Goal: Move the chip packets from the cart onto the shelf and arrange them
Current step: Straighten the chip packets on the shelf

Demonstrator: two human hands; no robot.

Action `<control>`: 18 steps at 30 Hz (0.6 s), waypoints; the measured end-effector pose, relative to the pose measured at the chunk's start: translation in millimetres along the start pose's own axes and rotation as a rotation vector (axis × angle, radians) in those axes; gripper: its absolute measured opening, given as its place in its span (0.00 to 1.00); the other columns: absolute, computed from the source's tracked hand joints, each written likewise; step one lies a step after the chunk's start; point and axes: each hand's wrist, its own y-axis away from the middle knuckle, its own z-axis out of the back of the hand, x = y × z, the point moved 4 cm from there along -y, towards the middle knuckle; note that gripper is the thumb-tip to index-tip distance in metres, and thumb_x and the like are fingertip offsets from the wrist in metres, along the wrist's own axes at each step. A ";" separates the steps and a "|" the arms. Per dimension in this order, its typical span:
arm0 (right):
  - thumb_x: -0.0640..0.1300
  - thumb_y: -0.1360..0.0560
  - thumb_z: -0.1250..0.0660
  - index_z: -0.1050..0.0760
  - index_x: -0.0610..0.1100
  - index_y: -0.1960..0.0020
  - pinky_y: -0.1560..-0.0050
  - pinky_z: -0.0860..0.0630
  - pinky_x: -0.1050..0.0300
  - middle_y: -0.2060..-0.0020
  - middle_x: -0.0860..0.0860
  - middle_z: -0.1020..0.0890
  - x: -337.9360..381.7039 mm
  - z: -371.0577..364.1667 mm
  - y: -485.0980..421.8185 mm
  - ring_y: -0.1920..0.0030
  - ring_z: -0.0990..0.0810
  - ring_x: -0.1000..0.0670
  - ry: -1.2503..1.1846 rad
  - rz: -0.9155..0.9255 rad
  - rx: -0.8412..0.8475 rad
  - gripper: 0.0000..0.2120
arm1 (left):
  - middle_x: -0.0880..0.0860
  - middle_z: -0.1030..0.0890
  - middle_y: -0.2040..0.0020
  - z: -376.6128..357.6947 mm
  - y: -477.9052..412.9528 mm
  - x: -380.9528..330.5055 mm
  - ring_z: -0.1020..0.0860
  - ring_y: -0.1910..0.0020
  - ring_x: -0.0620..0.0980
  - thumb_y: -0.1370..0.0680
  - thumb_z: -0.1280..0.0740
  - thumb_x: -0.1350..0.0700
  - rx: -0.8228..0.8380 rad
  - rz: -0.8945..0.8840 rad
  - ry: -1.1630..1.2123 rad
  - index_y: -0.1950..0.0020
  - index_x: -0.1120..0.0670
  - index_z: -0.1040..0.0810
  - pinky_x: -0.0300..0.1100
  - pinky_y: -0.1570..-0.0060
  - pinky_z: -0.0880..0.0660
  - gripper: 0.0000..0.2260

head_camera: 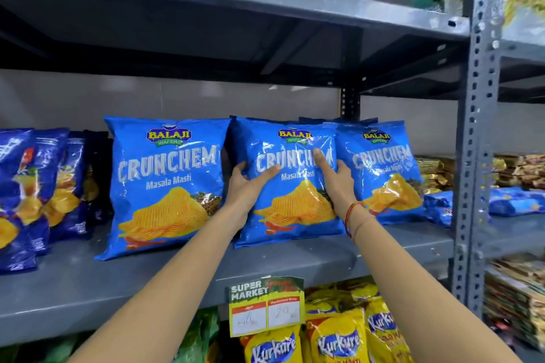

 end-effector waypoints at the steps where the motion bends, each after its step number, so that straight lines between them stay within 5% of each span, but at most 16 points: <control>1: 0.65 0.30 0.34 0.29 0.41 0.33 0.31 0.32 0.41 0.35 0.43 0.23 1.3 0.1 0.4 0.34 0.27 0.42 -0.024 0.023 -0.006 0.35 | 0.55 0.25 0.35 -0.8 0.5 0.0 0.22 0.43 0.53 0.36 0.23 0.47 0.002 -0.024 0.015 0.29 0.54 0.38 0.49 0.42 0.25 0.40; 4: 0.59 0.28 0.32 0.23 0.40 0.43 0.37 0.25 0.40 0.45 0.44 0.17 7.8 -1.0 2.2 0.43 0.20 0.44 -0.114 0.100 -0.014 0.25 | 0.53 0.24 0.37 -1.5 1.3 0.5 0.21 0.45 0.50 0.35 0.23 0.48 -0.006 -0.087 0.037 0.31 0.53 0.36 0.45 0.48 0.22 0.37; 8: 0.58 0.28 0.32 0.23 0.41 0.46 0.41 0.22 0.44 0.48 0.46 0.16 3.9 -5.3 4.3 0.46 0.18 0.47 -0.136 0.155 -0.033 0.21 | 0.48 0.26 0.40 3.2 2.3 2.3 0.23 0.49 0.41 0.33 0.24 0.51 -0.012 -0.141 0.039 0.31 0.53 0.36 0.27 0.65 0.25 0.35; 11: 0.60 0.28 0.32 0.24 0.43 0.48 0.44 0.22 0.47 0.51 0.49 0.16 -5.2 -4.7 5.4 0.46 0.18 0.46 -0.125 0.158 -0.080 0.21 | 0.41 0.25 0.47 3.5 4.0 6.3 0.24 0.58 0.26 0.32 0.25 0.53 -0.004 -0.171 -0.005 0.32 0.54 0.35 0.21 0.69 0.29 0.32; 13: 0.61 0.28 0.33 0.25 0.42 0.47 0.42 0.23 0.46 0.49 0.48 0.17 -6.4 -3.5 5.8 0.45 0.20 0.46 -0.104 0.151 -0.104 0.22 | 0.40 0.26 0.45 3.5 7.5 5.9 0.26 0.55 0.26 0.32 0.26 0.51 -0.031 -0.181 -0.046 0.31 0.53 0.35 0.21 0.64 0.29 0.33; 15: 0.62 0.29 0.34 0.26 0.43 0.42 0.41 0.24 0.47 0.46 0.47 0.19 -7.4 -1.7 5.8 0.44 0.21 0.46 -0.066 0.157 -0.123 0.26 | 0.47 0.27 0.36 3.4 12.5 5.2 0.27 0.44 0.38 0.32 0.26 0.48 -0.057 -0.177 -0.095 0.30 0.52 0.36 0.30 0.48 0.28 0.34; 18: 0.64 0.29 0.35 0.30 0.45 0.38 0.48 0.28 0.56 0.47 0.48 0.23 -6.5 4.5 10.1 0.45 0.25 0.47 0.010 0.169 -0.158 0.28 | 0.53 0.28 0.32 5.2 28.2 5.0 0.29 0.37 0.48 0.31 0.27 0.47 -0.121 -0.223 -0.220 0.29 0.52 0.39 0.43 0.41 0.29 0.35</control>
